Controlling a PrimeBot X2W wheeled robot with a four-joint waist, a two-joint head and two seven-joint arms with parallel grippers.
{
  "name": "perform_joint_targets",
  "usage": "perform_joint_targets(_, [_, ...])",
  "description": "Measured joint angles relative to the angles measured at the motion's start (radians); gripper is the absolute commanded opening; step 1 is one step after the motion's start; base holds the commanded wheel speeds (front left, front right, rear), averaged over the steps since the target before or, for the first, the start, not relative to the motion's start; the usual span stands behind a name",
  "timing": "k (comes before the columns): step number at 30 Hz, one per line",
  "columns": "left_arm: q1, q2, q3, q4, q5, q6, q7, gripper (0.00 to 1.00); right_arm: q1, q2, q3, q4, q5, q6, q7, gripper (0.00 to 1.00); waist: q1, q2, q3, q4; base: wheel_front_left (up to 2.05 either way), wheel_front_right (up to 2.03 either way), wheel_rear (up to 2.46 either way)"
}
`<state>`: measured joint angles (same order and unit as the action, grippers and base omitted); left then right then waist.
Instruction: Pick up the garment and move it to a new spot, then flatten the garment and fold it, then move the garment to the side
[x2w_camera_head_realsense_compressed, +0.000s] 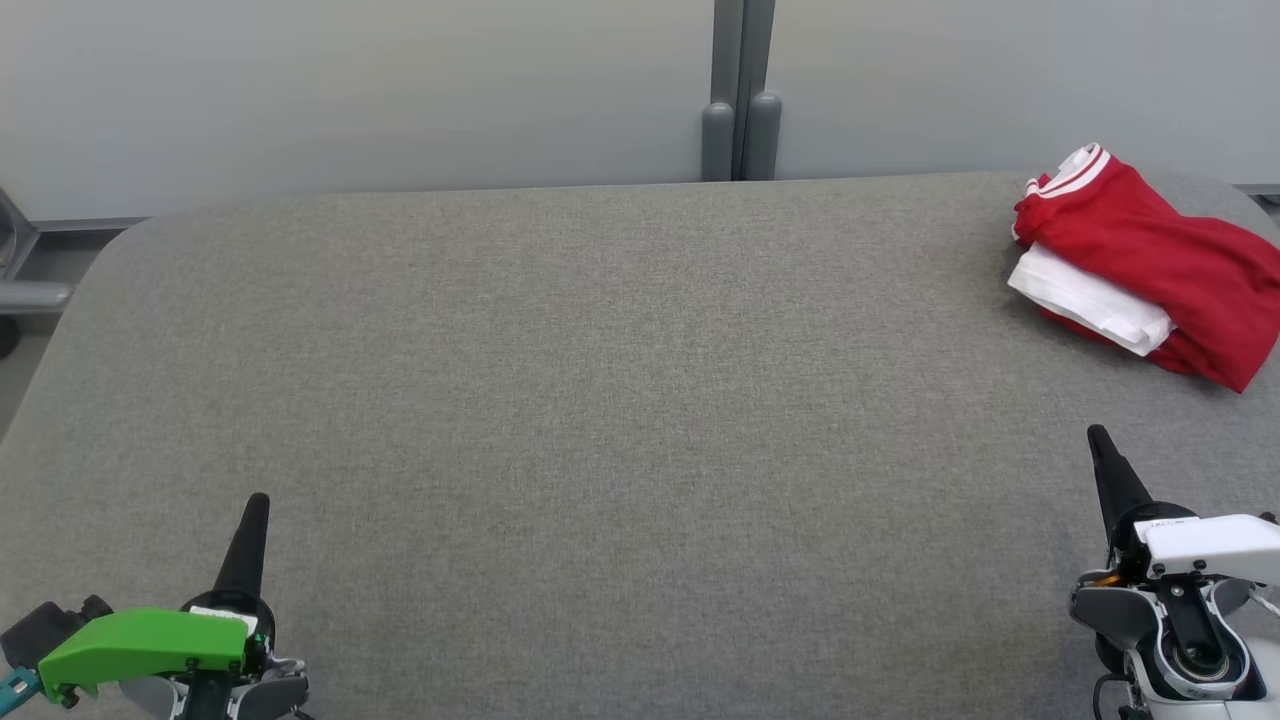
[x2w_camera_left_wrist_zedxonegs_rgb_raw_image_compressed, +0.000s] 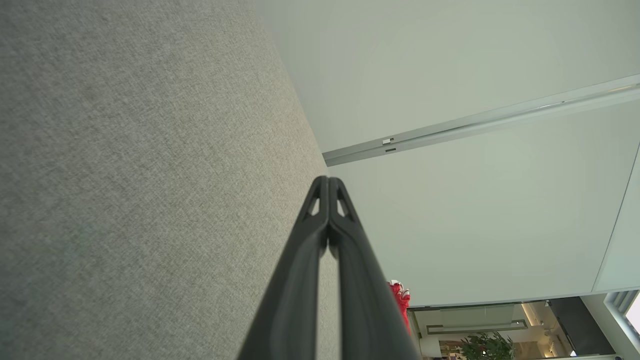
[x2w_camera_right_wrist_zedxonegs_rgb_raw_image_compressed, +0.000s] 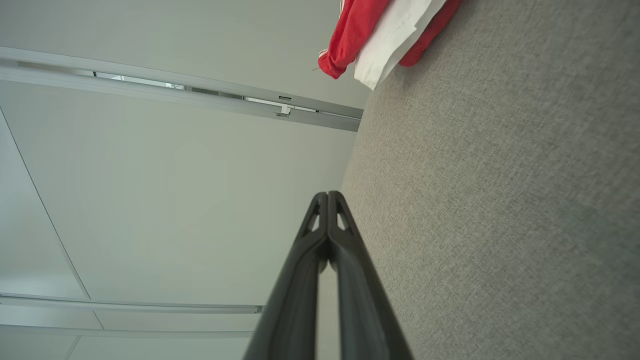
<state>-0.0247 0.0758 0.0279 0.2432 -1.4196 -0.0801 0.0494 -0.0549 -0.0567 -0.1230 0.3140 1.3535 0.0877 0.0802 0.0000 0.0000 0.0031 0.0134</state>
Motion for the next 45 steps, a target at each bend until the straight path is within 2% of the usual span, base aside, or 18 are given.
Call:
perform_joint_targets(19, [-0.023, -0.032, 0.046, 0.005, -0.174, -0.018, 0.057, 0.00, -0.021, 0.018, -0.031, -0.012, 0.232, 0.027, 0.045, 0.00, 0.0000, 0.0000, -0.004, -0.014, 0.00, 0.00, 0.00])
perform_joint_targets(45, [-0.037, -0.034, 0.053, 0.006, -0.183, -0.021, 0.060, 0.00, -0.022, 0.020, -0.029, -0.024, 0.240, 0.027, 0.044, 0.00, 0.0000, 0.0000, -0.003, -0.014, 0.00, 0.00, 0.00])
